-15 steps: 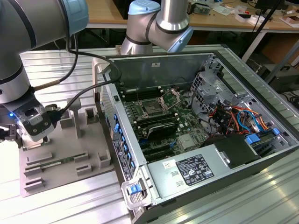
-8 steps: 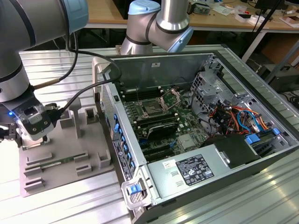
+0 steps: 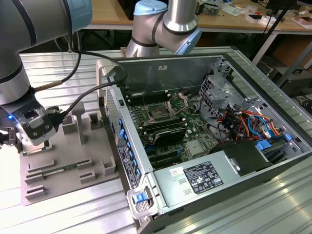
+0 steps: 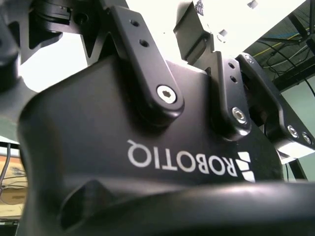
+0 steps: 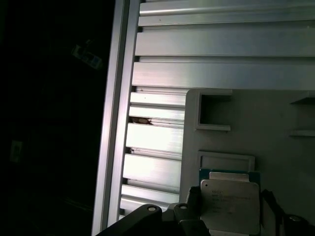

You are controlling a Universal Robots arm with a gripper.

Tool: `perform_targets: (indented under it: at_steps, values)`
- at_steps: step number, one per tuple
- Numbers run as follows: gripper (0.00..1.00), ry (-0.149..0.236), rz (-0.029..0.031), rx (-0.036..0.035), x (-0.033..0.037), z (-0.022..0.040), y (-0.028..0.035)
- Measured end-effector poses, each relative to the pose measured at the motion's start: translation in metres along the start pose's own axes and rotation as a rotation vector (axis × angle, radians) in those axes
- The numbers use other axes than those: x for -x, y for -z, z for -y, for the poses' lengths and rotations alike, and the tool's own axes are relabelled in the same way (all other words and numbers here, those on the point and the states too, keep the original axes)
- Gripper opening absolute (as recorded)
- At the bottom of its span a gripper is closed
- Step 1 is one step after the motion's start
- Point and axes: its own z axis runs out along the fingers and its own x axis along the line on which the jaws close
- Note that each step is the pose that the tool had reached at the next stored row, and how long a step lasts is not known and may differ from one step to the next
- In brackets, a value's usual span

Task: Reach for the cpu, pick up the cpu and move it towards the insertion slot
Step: 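Pick up the cpu and move it towards the insertion slot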

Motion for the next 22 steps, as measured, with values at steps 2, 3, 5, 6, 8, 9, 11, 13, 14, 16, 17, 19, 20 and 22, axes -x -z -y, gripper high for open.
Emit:
perform_targets:
  at_steps: [2, 3, 5, 6, 8, 9, 11, 13, 14, 16, 17, 19, 20, 22]
  values:
    - [0.55, 0.000, 0.0000, 0.0000, 0.0000, -0.0001, 0.0010]
    - [0.55, 0.000, 0.0000, -0.0001, 0.0000, -0.0001, 0.0014]
    - [0.55, 0.000, 0.0000, 0.0000, 0.0000, -0.0001, 0.0024]
    - [0.55, 0.000, -0.0002, -0.0001, 0.0000, -0.0001, 0.0030]
    - [0.55, 0.000, 0.0002, 0.0000, 0.0000, -0.0002, 0.0039]
    - [0.55, 0.000, 0.0000, 0.0000, 0.0000, -0.0002, 0.0048]
    - [0.55, 0.000, -0.0001, -0.0001, 0.0000, -0.0003, 0.0060]
    - [0.55, 0.000, -0.0001, -0.0001, 0.0000, -0.0003, 0.0070]
    - [0.55, 0.000, -0.0001, -0.0001, 0.0000, -0.0004, 0.0073]
    - [0.55, 0.000, 0.0000, 0.0000, 0.0000, -0.0004, 0.0084]
    - [0.55, 0.000, 0.0001, 0.0000, 0.0000, -0.0004, 0.0087]
    - [0.55, 0.000, 0.0001, 0.0000, 0.0000, -0.0005, 0.0096]
    - [0.55, 0.000, 0.0001, 0.0001, 0.0000, -0.0005, 0.0100]
    - [0.55, 0.000, 0.0000, 0.0001, 0.0000, -0.0005, 0.0112]
